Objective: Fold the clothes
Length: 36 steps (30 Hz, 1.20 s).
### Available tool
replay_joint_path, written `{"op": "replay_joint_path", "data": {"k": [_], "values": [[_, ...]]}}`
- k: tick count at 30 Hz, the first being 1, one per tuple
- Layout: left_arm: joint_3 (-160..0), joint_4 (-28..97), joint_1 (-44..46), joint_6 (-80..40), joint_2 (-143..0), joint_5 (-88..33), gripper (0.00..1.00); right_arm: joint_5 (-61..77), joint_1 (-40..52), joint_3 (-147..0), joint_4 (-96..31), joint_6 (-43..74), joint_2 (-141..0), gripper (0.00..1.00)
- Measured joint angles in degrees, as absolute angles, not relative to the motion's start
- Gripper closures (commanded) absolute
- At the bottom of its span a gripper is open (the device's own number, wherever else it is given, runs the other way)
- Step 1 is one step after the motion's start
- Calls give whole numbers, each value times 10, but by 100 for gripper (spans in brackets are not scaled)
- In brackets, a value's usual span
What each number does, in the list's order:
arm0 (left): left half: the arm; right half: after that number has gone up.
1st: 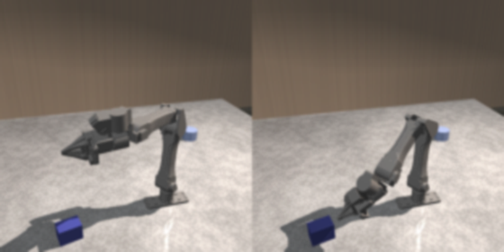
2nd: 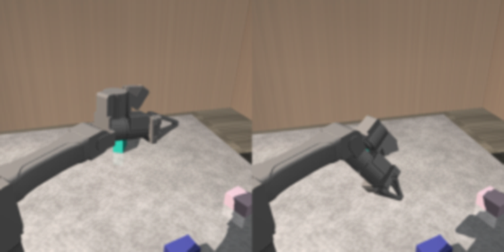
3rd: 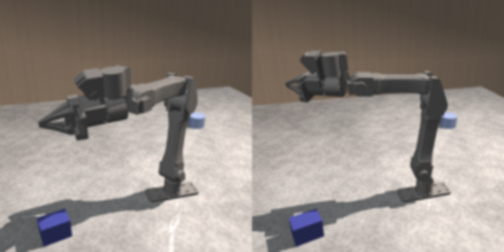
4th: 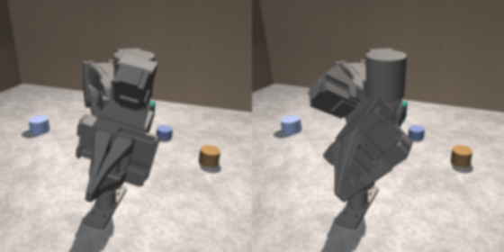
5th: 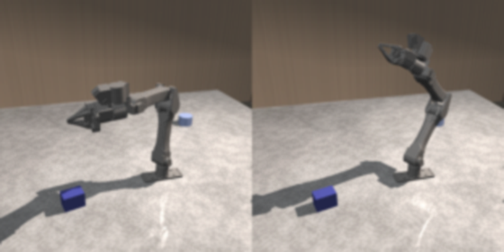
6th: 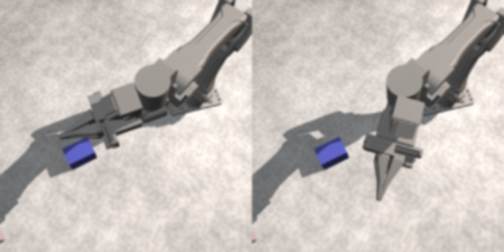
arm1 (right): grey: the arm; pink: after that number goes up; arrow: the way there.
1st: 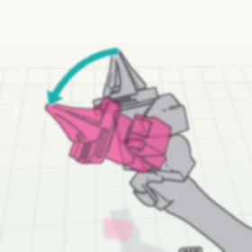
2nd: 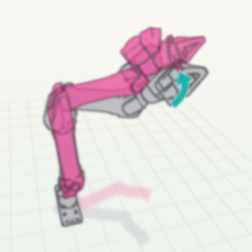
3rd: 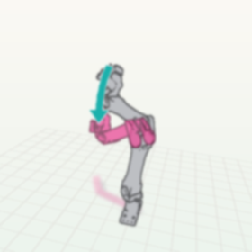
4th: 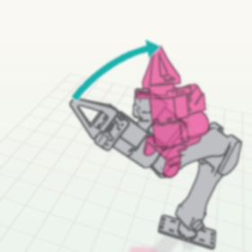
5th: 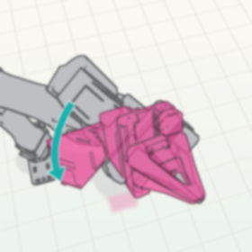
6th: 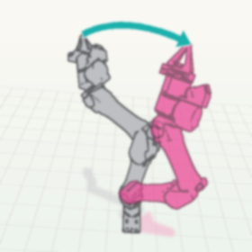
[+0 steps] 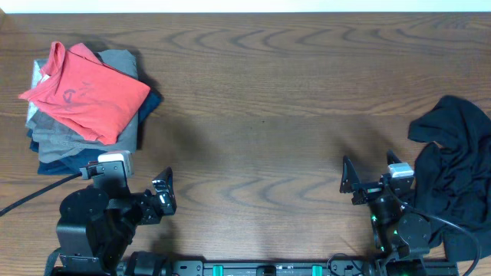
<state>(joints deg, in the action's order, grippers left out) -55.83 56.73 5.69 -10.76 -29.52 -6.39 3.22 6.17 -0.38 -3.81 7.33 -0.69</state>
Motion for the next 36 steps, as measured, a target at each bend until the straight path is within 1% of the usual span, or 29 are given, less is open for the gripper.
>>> {"op": "replay_joint_path", "data": {"k": [16,21,24,27,31,36], "values": [[-558,569,57,-107,-295,-63,2,32,62,-4,-38,73,-7,1],[-555,579,57,-103,-281,-39,2,32,62,-4,-38,73,-7,1],[-525,576,57,-101,-247,-27,2,32,62,-4,-38,73,-7,1],[-463,563,57,-100,-200,-17,2,32,62,-4,-38,73,-7,1],[-352,493,57,-96,-132,-8,2,32,62,-4,-38,73,-7,1],[-232,358,57,-91,-57,-5,2,32,62,-4,-38,73,-7,1]]}}
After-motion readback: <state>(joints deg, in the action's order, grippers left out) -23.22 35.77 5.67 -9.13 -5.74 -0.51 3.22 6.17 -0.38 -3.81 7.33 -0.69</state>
